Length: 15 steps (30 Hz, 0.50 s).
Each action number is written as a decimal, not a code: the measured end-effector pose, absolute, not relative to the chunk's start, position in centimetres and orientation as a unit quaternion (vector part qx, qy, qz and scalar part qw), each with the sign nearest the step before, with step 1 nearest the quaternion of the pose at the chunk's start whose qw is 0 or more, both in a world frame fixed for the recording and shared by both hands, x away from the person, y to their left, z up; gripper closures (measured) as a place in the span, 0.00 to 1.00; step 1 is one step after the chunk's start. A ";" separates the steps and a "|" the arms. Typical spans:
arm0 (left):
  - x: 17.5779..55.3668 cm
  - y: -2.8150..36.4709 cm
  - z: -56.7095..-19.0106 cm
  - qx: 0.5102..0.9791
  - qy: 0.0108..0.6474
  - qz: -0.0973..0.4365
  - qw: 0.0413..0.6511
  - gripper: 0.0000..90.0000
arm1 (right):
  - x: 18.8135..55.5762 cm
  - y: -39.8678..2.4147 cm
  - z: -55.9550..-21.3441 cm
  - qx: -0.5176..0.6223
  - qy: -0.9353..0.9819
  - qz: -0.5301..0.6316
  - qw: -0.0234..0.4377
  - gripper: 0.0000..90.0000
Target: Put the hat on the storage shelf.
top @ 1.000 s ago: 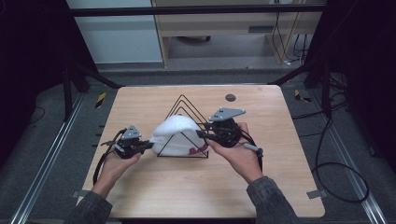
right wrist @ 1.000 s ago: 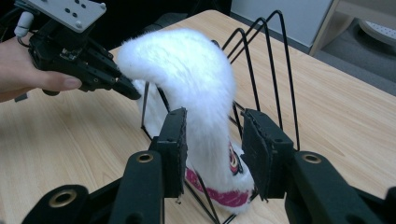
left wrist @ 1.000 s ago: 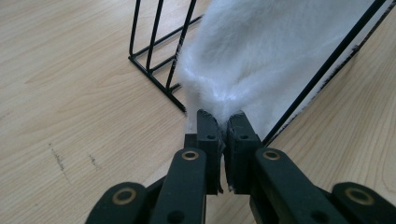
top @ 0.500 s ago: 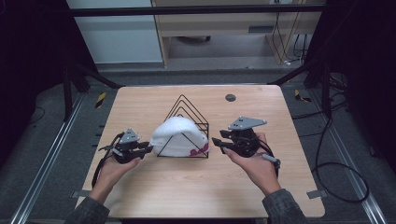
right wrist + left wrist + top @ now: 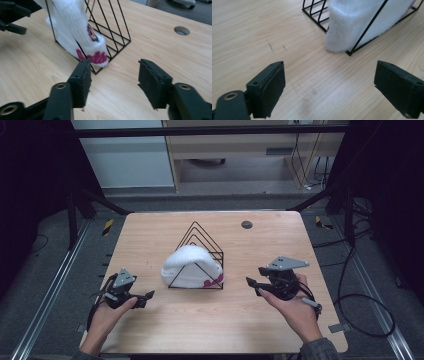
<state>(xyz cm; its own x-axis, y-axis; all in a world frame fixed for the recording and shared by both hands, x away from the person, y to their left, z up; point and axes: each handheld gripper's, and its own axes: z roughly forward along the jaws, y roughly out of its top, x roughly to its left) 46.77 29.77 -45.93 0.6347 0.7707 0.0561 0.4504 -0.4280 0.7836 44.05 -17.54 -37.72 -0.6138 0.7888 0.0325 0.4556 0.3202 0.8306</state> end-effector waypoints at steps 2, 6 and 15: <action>46.7 29.9 -45.7 0.803 0.370 0.177 0.433 0.09 | 43.9 -18.1 -38.1 0.402 0.788 0.425 0.191 0.39; 46.7 29.9 -45.4 0.795 0.363 0.176 0.452 0.07 | 43.3 -18.9 -38.3 0.409 0.781 0.427 0.201 0.29; 47.3 30.3 -47.2 0.815 0.389 0.188 0.386 0.07 | 40.9 -20.9 -39.2 0.383 0.783 0.434 0.229 0.08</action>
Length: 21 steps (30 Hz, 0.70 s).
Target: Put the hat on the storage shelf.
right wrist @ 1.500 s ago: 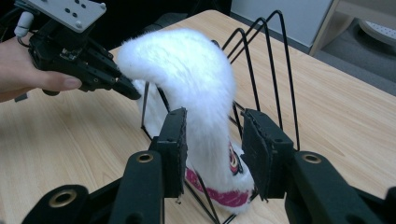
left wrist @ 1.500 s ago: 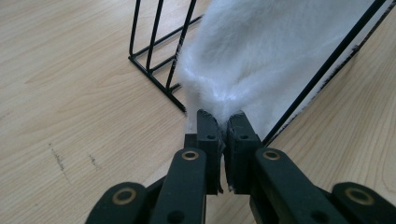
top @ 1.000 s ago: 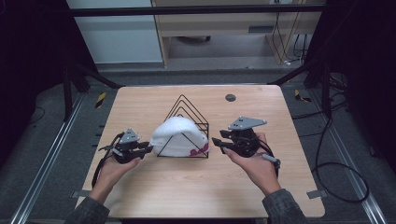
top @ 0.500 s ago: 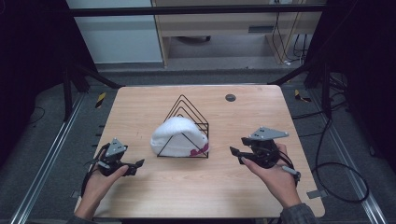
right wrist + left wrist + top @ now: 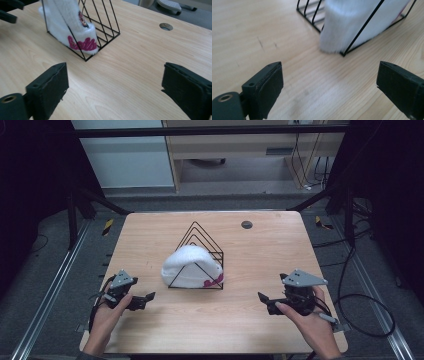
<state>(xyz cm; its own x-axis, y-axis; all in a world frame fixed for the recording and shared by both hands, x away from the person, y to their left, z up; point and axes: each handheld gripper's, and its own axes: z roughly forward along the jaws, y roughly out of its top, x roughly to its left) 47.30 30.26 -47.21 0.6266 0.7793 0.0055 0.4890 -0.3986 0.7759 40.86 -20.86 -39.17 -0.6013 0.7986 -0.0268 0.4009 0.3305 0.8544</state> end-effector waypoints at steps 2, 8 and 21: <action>47.5 30.5 -47.7 0.814 0.398 0.191 0.379 0.07 | 40.4 -21.5 -39.5 0.384 0.783 0.432 0.229 0.07; 47.8 30.3 -48.8 0.827 0.407 0.196 0.335 0.07 | 40.2 -23.1 -40.9 0.412 0.785 0.408 0.220 0.13; 48.0 29.9 -50.2 0.834 0.412 0.177 0.322 0.07 | 42.0 -23.7 -44.3 0.441 0.789 0.377 0.202 0.15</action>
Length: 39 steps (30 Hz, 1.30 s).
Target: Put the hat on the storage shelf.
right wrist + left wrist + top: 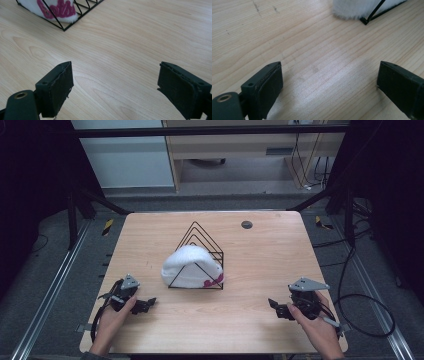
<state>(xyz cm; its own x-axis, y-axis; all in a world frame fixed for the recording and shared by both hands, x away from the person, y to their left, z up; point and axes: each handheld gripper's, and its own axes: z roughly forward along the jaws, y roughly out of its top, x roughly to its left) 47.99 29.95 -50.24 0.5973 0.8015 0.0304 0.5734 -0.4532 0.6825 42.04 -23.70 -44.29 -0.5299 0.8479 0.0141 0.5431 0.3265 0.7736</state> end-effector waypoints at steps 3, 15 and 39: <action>48.0 30.1 -50.4 0.828 0.417 0.176 0.332 0.06 | 42.4 -23.7 -45.0 0.437 0.794 0.371 0.202 0.15; 48.1 30.2 -50.8 0.826 0.410 0.185 0.339 0.01 | 45.4 -21.7 -46.5 0.436 0.795 0.376 0.191 0.15; 48.2 30.2 -50.8 0.829 0.407 0.181 0.338 0.00 | 51.2 -17.5 -49.6 0.499 0.758 0.369 0.202 0.17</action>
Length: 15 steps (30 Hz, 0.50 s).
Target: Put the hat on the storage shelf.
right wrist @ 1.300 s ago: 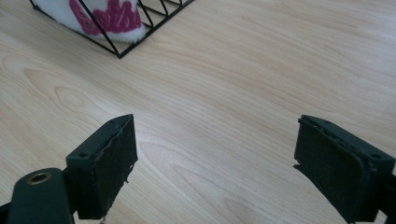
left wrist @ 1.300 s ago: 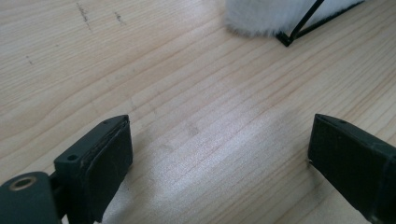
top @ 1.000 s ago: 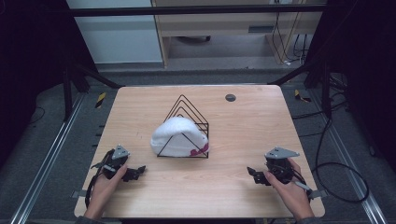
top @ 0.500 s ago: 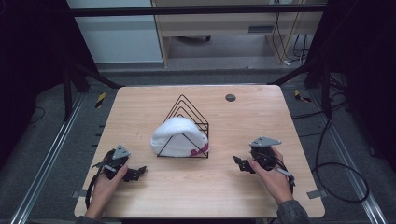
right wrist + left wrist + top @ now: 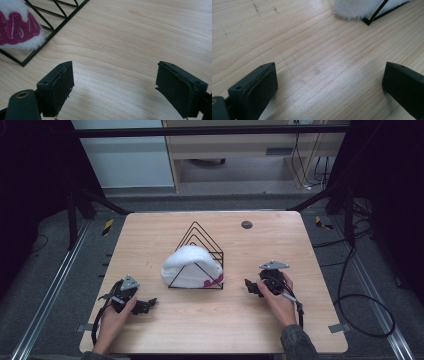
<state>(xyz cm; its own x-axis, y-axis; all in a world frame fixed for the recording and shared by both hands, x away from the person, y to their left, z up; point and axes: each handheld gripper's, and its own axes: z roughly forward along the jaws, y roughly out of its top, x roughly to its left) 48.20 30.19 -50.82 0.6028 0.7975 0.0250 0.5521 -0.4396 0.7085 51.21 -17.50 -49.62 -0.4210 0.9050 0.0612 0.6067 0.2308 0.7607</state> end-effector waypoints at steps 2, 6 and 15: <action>48.2 30.2 -50.8 0.829 0.407 0.181 0.338 0.00 | 51.2 -17.3 -49.8 0.500 0.757 0.367 0.205 0.16; 48.2 30.2 -50.8 0.829 0.407 0.181 0.338 0.00 | 51.4 -17.2 -50.1 0.505 0.753 0.370 0.202 0.16; 48.2 30.2 -50.8 0.828 0.408 0.180 0.339 0.00 | 51.6 -16.7 -50.8 0.512 0.756 0.356 0.199 0.14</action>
<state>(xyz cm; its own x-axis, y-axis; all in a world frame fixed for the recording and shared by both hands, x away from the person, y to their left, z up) 48.19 30.18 -50.83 0.6022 0.7981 0.0220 0.5538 -0.4374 0.7086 51.55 -16.71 -50.83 -0.3969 0.9156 0.0640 0.6328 0.2225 0.7417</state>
